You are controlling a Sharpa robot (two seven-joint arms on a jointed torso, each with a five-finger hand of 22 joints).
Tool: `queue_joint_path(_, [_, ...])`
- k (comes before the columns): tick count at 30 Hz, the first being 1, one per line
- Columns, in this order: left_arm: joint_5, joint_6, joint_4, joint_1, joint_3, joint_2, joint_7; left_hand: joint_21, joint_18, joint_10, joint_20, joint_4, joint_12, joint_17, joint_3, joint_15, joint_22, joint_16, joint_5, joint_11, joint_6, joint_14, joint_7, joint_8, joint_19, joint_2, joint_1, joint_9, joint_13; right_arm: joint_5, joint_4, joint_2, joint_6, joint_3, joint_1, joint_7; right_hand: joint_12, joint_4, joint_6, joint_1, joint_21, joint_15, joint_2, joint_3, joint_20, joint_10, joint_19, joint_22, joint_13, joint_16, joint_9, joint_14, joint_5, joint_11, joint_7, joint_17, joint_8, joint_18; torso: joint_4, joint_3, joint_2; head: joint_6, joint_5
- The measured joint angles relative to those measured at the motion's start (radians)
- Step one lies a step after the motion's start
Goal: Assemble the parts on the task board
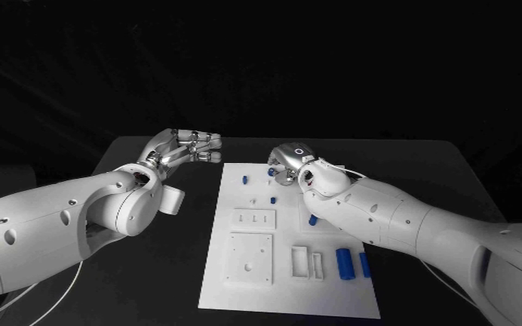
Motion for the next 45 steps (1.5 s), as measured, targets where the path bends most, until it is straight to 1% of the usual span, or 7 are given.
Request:
queue_joint_path(18, [0.000, 0.001, -0.006, 0.000, 0.000, 0.001, -0.002, 0.000, 0.000, 0.000, 0.000, 0.000, 0.000, 0.000, 0.000, 0.000, -0.001, 0.000, 0.000, 0.000, 0.000, 0.000, 0.000, 0.000, 0.000, 0.000, 0.000, 0.000, 0.000, 0.034, 0.055, -0.036, -0.010, 0.001, 0.000, 0.011, 0.000, 0.015, 0.000, -0.003, -0.020, 0.000, -0.014, 0.009, 0.000, 0.009, 0.007, 0.009, 0.000, 0.000, 0.000, 0.000, 0.016, -0.004, 0.000, -0.011, 0.000, 0.000, -0.0017, 0.0015, 0.001, 0.006, 0.003])
queue_joint_path(27, [0.001, 0.001, -0.006, 0.001, 0.000, -0.008, -0.002, 0.000, 0.000, 0.000, 0.000, -0.003, 0.000, 0.000, -0.003, 0.000, 0.000, 0.000, 0.000, 0.000, 0.000, 0.000, 0.000, 0.000, 0.000, 0.000, 0.000, 0.000, 0.000, 0.111, 0.157, -0.132, -0.008, 0.072, 0.015, 0.037, 0.000, 0.044, 0.008, -0.016, -0.031, -0.016, -0.016, -0.115, -0.016, 0.149, 0.022, 0.015, 0.003, 0.012, 0.000, -0.002, 0.058, -0.043, -0.008, -0.005, 0.000, 0.000, -0.0116, 0.0040, 0.000, 0.017, 0.004])
queue_joint_path(33, [0.001, 0.001, -0.003, 0.001, 0.000, -0.022, -0.001, 0.000, 0.000, 0.000, 0.000, -0.003, 0.000, 0.000, -0.003, 0.000, 0.000, 0.000, 0.000, 0.000, 0.000, 0.000, 0.000, 0.000, 0.000, 0.000, 0.000, 0.000, 0.000, 0.197, 0.182, -0.205, 0.042, 0.115, 0.029, 0.066, 0.020, 0.039, 0.020, 0.000, -0.043, -0.068, 0.006, -0.257, -0.067, 0.340, 0.020, 0.020, 0.084, 0.012, 0.001, -0.002, 0.100, -0.108, -0.023, 0.006, 0.000, -0.031, -0.0187, 0.0054, -0.001, 0.021, 0.006])
queue_joint_path(36, [0.001, 0.001, 0.001, 0.002, 0.000, -0.029, 0.000, 0.000, 0.000, 0.000, 0.000, -0.003, 0.000, 0.000, -0.003, 0.000, 0.000, 0.000, 0.000, 0.000, 0.000, 0.000, 0.000, 0.000, 0.000, 0.000, 0.000, 0.000, 0.000, 0.239, 0.185, -0.232, 0.082, 0.129, 0.032, 0.077, 0.242, 0.047, 0.017, -0.002, -0.004, -0.079, 0.021, -0.371, -0.079, 0.320, 0.018, 0.050, 0.317, 0.044, 0.001, -0.001, 0.159, -0.120, -0.031, 0.046, 0.000, -0.063, -0.0210, 0.0054, -0.002, 0.022, 0.009])
queue_joint_path(39, [0.001, 0.001, 0.006, 0.002, 0.000, -0.035, 0.000, 0.000, 0.000, 0.000, 0.000, -0.003, 0.000, 0.000, -0.003, 0.000, 0.000, 0.000, 0.000, 0.000, 0.000, 0.000, 0.000, 0.000, 0.000, 0.000, 0.000, 0.000, 0.000, 0.269, 0.183, -0.250, 0.124, 0.137, 0.032, 0.085, 0.552, 0.039, -0.008, -0.003, 0.066, -0.078, 0.048, -0.463, -0.083, 0.193, 0.022, 0.109, 0.647, 0.106, 0.001, -0.025, 0.186, -0.115, -0.036, 0.151, -0.003, -0.063, -0.0215, 0.0055, -0.002, 0.024, 0.009])
queue_joint_path(41, [0.001, 0.001, 0.007, 0.002, 0.000, -0.037, 0.000, 0.000, 0.000, 0.000, 0.000, -0.003, 0.000, 0.000, -0.003, 0.000, 0.000, 0.000, 0.000, 0.000, 0.000, 0.000, 0.000, 0.000, 0.000, 0.000, 0.000, 0.000, 0.000, 0.279, 0.177, -0.258, 0.146, 0.140, 0.033, 0.087, 0.647, 0.034, -0.012, -0.005, 0.115, -0.075, 0.056, -0.491, -0.083, 0.174, 0.022, 0.147, 0.745, 0.122, 0.001, -0.029, 0.186, -0.100, -0.037, 0.202, -0.003, -0.063, -0.0209, 0.0055, -0.001, 0.024, 0.008])
queue_joint_path(45, [0.001, 0.001, 0.011, 0.002, 0.000, -0.043, 0.001, 0.000, 0.000, 0.000, 0.000, -0.003, 0.000, 0.000, -0.003, 0.000, 0.000, 0.000, 0.000, 0.000, 0.000, 0.000, 0.000, 0.000, 0.000, 0.000, 0.000, 0.000, 0.000, 0.290, 0.154, -0.267, 0.204, 0.144, 0.034, 0.088, 0.792, 0.037, -0.009, -0.008, 0.190, -0.075, 0.061, -0.538, -0.083, 0.146, 0.022, 0.209, 0.882, 0.167, 0.001, -0.029, 0.194, -0.113, -0.031, 0.330, -0.003, -0.063, -0.0196, 0.0057, 0.000, 0.022, 0.005])
